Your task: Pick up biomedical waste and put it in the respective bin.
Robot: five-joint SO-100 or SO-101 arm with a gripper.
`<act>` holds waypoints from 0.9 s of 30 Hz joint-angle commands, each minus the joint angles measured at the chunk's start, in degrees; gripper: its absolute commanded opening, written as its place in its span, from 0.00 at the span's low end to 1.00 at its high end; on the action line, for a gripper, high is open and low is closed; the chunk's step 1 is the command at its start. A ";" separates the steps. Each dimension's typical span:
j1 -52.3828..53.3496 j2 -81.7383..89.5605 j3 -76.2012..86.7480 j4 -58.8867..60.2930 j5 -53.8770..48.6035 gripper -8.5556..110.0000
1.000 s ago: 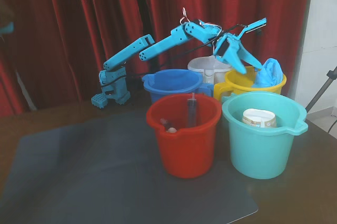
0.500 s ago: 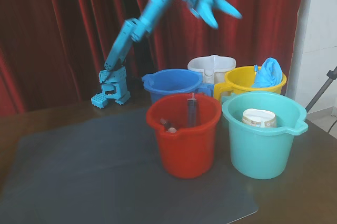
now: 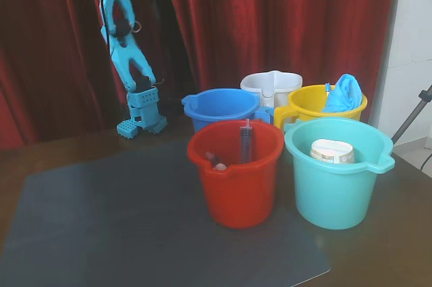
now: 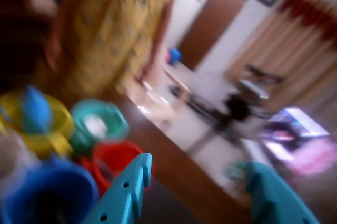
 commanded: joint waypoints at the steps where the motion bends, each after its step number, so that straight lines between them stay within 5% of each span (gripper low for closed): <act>1: 10.90 12.30 16.44 15.73 -9.84 0.16; 9: 24.87 35.07 58.01 -3.25 -31.11 0.07; 16: 35.51 52.29 79.72 -7.12 -33.84 0.07; 19: 39.46 53.96 83.85 -7.38 -42.98 0.07; 27: 39.02 53.26 99.67 -13.10 -43.59 0.07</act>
